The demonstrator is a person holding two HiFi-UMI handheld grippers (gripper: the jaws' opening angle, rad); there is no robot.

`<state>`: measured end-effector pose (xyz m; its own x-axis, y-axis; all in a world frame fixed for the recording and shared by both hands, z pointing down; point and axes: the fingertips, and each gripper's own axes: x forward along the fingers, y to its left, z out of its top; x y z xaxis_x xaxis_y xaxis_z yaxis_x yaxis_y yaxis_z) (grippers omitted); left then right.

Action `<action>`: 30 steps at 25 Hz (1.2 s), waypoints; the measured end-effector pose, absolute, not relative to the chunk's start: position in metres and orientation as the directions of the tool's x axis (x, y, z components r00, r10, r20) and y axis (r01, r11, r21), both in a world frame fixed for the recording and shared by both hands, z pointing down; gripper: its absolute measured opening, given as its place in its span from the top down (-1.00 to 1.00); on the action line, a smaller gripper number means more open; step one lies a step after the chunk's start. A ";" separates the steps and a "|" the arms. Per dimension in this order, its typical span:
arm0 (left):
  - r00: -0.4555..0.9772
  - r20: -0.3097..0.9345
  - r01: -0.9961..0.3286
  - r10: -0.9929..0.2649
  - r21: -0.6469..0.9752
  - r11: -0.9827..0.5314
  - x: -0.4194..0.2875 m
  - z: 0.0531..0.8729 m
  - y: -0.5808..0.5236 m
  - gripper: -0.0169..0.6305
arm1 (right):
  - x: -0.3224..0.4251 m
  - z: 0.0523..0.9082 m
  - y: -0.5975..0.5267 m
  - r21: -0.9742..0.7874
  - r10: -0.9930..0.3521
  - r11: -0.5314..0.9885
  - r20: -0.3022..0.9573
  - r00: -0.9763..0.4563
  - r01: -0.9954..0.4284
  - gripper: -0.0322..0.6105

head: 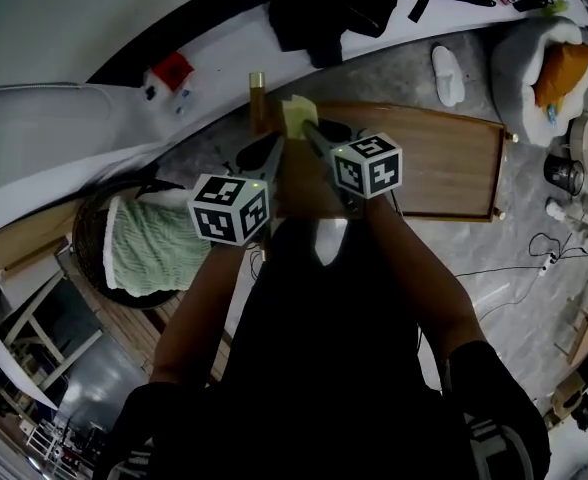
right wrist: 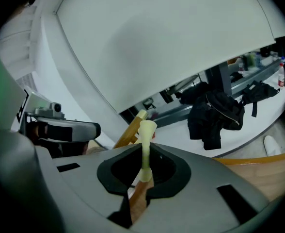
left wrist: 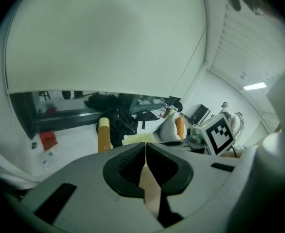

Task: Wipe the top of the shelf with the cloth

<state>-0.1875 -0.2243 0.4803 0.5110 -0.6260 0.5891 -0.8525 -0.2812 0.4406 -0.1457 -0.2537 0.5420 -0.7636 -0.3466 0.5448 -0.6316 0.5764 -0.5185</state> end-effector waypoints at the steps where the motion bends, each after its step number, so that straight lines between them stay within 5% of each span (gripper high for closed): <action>1: 0.501 0.602 -0.859 -0.622 0.435 -0.271 -0.187 0.484 -0.225 0.90 | -0.147 0.550 -0.255 -0.521 -0.338 0.570 0.556 -0.759 -0.635 0.76; 16: 0.417 0.699 -0.902 -0.580 0.395 -0.173 -0.194 0.515 -0.227 0.91 | -0.174 0.649 -0.255 -0.506 -0.211 0.538 0.694 -0.688 -0.675 0.76; 30: 0.416 0.710 -0.903 -0.568 0.393 -0.171 -0.167 0.526 -0.226 0.91 | -0.147 0.677 -0.260 -0.400 -0.227 0.563 0.767 -0.600 -0.724 0.76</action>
<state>-0.1672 -0.2262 0.5261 0.4164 -0.5685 0.7095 -0.9035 -0.1713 0.3929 -0.1473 -0.2597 0.6772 -0.6001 -0.2268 0.7671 -0.7235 0.5629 -0.3996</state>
